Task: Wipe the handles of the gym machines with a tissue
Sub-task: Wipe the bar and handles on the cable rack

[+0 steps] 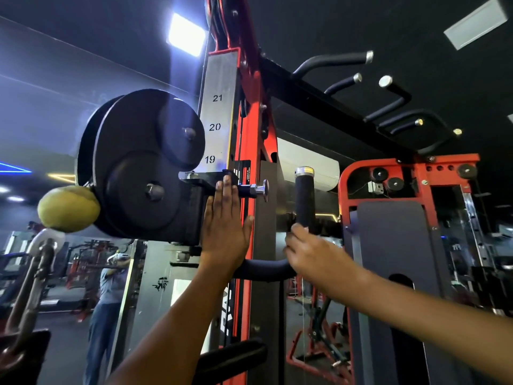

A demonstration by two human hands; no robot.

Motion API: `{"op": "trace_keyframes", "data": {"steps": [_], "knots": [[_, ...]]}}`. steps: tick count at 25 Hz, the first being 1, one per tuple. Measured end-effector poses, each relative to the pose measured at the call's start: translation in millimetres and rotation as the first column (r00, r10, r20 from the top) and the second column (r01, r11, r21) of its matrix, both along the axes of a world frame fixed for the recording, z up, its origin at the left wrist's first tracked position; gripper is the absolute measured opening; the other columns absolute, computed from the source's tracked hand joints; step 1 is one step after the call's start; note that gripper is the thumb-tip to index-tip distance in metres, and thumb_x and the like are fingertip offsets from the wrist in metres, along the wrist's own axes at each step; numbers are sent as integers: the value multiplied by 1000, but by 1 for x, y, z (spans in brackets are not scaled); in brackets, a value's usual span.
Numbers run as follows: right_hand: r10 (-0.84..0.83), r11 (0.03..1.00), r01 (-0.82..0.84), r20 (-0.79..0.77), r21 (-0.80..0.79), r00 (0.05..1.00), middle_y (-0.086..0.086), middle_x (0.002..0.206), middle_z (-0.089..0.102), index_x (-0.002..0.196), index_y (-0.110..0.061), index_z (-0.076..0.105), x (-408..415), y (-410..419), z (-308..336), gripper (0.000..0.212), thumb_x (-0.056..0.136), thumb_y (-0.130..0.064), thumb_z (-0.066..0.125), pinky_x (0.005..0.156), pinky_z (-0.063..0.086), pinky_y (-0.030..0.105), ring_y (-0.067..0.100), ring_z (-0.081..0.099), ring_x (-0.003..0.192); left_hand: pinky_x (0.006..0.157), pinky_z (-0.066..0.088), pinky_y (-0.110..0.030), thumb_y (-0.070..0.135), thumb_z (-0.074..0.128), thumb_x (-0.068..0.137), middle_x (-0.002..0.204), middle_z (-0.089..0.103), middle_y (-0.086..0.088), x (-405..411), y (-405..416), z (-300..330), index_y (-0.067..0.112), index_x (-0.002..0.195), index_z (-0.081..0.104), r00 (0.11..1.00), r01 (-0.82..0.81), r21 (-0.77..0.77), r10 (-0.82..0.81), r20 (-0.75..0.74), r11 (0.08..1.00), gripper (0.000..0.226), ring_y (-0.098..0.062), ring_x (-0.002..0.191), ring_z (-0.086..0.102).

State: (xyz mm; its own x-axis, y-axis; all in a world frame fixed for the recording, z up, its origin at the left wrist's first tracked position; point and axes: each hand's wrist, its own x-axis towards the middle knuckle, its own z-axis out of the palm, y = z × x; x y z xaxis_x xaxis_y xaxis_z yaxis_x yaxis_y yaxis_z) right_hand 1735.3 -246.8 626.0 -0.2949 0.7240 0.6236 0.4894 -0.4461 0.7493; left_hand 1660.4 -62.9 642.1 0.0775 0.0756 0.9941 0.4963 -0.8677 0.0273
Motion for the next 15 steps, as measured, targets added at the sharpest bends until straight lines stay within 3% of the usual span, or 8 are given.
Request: {"op": "trace_keyframes", "data": {"steps": [2, 4, 5, 7, 9, 11, 13, 15], "knots": [[63, 993, -61, -19, 102, 998, 14, 93, 64, 86, -1, 69, 2, -6, 45, 27, 62, -4, 80, 68, 57, 32, 27, 60, 96, 117, -5, -34, 39, 33, 100, 161, -6, -11, -1, -1, 1, 3, 152, 2, 1000, -8, 7, 7, 4, 1000, 70, -24, 149, -4], [272, 910, -253, -13, 329, 962, 17, 97, 61, 94, 4, 67, 8, -11, 88, 18, 77, 1, 64, 72, 57, 38, 31, 58, 96, 117, -8, -34, 41, 28, 101, 160, -14, -9, -2, -2, 1, 6, 150, -8, 1000, -23, -14, 23, -22, 1000, 70, -22, 149, -11], [386, 845, -331, -51, 419, 921, 17, 96, 60, 97, 5, 67, 13, -11, 92, 18, 81, 1, 57, 74, 55, 35, 31, 58, 94, 117, -10, -33, 42, 26, 101, 160, -16, -9, -2, -2, 1, 6, 150, -10, 999, -26, -17, 26, -27, 1000, 70, -21, 148, -13], [599, 734, -425, -210, 530, 773, 12, 94, 60, 104, 4, 66, 24, -9, 54, 20, 87, 3, 54, 76, 47, 15, 21, 58, 87, 116, -11, -33, 42, 22, 101, 160, -17, -9, -3, -3, 1, 6, 149, -11, 999, -23, -12, 23, -30, 1000, 69, -21, 148, -14], [698, 679, -447, -327, 582, 637, 3, 94, 57, 111, 1, 63, 24, -9, -8, 24, 88, 0, 57, 73, 43, 9, 7, 54, 83, 116, -9, -33, 42, 20, 98, 161, -11, -10, -3, -3, 0, 5, 151, -5, 1000, -6, -6, 6, -18, 1000, 70, -23, 149, -8], [728, 631, -423, -307, 651, 613, -1, 94, 55, 110, -3, 65, 31, -8, -26, 27, 84, 3, 62, 70, 44, 6, 5, 52, 77, 118, -2, -35, 42, 19, 97, 162, -3, -12, 0, -1, -1, 3, 152, 4, 1000, -4, 0, 4, -2, 1000, 69, -24, 149, -3], [788, 511, -368, -252, 777, 562, 0, 93, 56, 107, -3, 67, 31, -5, 15, 29, 81, 8, 64, 68, 42, 2, 4, 51, 73, 119, 5, -38, 43, 18, 99, 162, 4, -13, 0, 0, -1, 2, 152, 11, 1000, -23, 13, 23, 19, 1000, 68, -25, 149, 3], [823, 462, -344, -251, 818, 509, 5, 98, 62, 110, -2, 67, 26, 1, 59, 29, 83, 7, 61, 70, 39, -1, 11, 56, 78, 120, 4, -37, 41, 23, 101, 162, 1, -13, -1, -1, 0, 1, 152, 10, 1000, -13, -2, 13, 2, 1000, 66, -24, 149, 1]]}}
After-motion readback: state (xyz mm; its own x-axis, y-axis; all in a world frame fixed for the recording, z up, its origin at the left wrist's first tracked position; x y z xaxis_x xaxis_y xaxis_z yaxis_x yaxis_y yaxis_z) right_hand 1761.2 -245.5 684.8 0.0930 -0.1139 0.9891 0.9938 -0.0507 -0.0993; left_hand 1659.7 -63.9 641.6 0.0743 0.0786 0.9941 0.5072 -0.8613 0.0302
